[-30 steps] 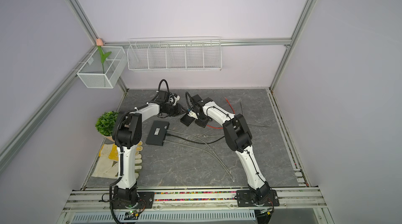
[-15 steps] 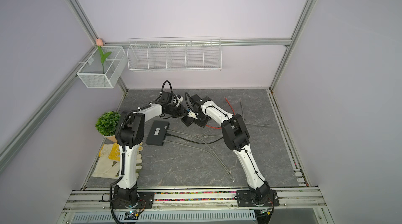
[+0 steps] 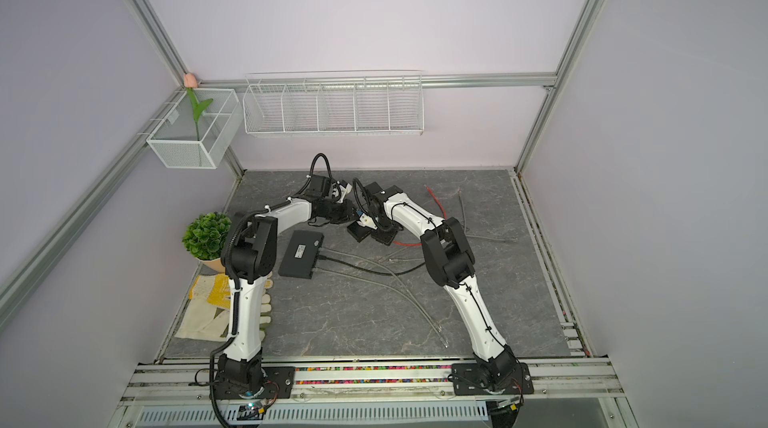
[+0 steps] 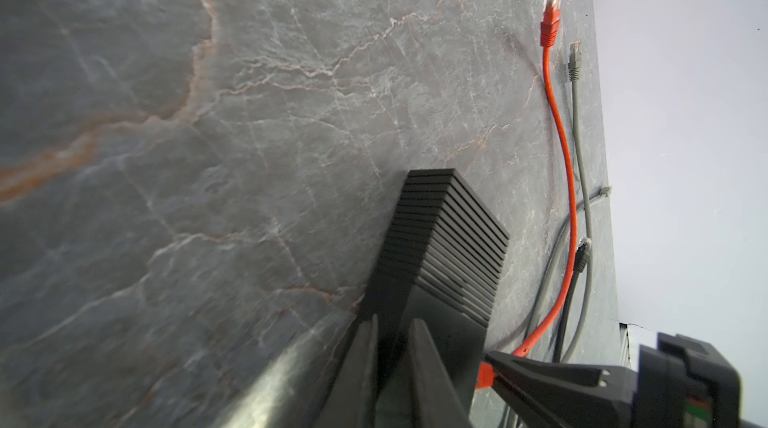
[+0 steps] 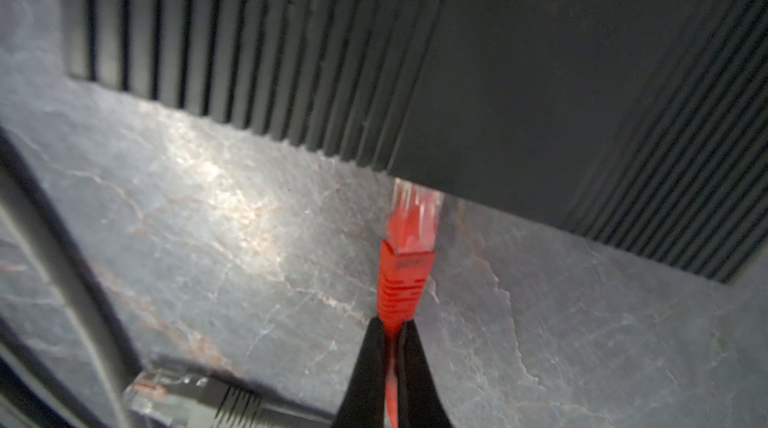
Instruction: Insert the plug into the switch port
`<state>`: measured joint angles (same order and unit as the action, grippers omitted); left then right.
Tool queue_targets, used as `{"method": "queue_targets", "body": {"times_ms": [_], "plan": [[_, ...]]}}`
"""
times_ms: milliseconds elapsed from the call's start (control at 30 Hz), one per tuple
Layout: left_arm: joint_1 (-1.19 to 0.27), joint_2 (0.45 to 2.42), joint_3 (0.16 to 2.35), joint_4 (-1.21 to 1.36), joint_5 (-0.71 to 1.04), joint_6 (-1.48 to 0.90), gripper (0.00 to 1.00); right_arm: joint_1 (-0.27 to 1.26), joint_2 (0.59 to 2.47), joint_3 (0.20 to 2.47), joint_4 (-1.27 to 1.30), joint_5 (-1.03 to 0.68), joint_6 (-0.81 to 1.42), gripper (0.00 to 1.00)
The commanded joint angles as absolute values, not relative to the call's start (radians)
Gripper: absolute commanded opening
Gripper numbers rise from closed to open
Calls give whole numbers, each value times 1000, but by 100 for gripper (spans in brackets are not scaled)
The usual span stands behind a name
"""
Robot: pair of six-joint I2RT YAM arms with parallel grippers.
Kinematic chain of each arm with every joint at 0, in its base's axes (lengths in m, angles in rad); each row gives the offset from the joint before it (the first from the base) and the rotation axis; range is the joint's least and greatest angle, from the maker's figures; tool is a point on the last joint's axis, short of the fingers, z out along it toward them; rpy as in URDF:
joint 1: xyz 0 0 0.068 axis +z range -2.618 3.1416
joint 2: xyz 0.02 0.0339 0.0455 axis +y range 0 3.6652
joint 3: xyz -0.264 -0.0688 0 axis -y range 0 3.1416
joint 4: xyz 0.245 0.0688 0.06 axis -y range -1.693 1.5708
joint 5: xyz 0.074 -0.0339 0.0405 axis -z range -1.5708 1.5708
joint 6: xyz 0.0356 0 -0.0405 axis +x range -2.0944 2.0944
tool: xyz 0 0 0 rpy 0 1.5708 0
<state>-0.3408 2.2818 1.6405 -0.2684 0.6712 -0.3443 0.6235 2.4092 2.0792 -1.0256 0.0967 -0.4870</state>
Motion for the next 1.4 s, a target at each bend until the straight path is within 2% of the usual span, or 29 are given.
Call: {"method": "queue_targets", "body": {"times_ms": [0, 667, 1367], "plan": [[-358, 2302, 1614, -271, 689, -344, 17, 631, 2392, 2064, -984, 45, -465, 7], [-357, 2305, 1598, -264, 678, -345, 17, 628, 2306, 1990, -888, 122, -446, 7], [-360, 2297, 1575, -241, 672, -363, 17, 664, 2304, 1997, -882, 97, -431, 7]]}}
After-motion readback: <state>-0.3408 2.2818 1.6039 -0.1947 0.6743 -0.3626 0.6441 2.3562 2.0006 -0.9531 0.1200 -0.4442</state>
